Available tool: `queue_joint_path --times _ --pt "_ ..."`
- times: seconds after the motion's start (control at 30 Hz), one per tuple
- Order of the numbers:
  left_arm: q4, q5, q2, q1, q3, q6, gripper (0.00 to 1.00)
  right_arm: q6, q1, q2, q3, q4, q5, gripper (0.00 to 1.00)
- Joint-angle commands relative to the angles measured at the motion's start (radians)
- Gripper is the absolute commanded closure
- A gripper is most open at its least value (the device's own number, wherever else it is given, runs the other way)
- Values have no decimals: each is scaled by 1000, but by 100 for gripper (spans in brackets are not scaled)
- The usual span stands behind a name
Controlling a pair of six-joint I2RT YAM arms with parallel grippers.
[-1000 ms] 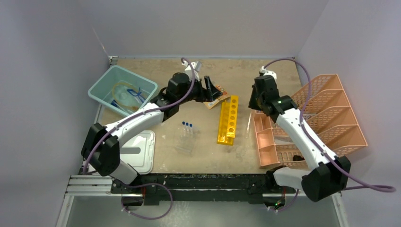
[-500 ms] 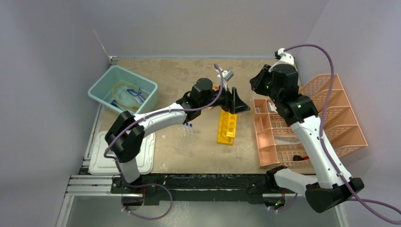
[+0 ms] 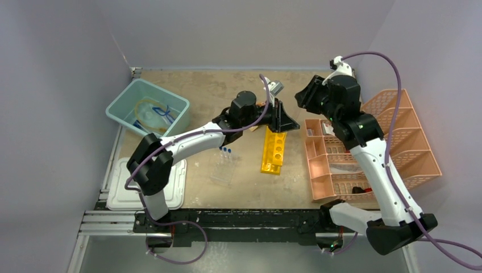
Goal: Organize the chemistry lab equipment
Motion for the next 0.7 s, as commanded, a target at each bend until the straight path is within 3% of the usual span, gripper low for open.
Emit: queue_joint_path --times 0.0,0.3,0.67 --pt "-116 10 -43 2 71 177 100 -1 -8 25 89 -78 -75 53" --pt "-329 4 -113 35 109 415 100 -6 -71 137 240 -256 -268 47" --pt "-365 30 -210 105 66 528 100 41 -161 216 282 -214 -614 60"
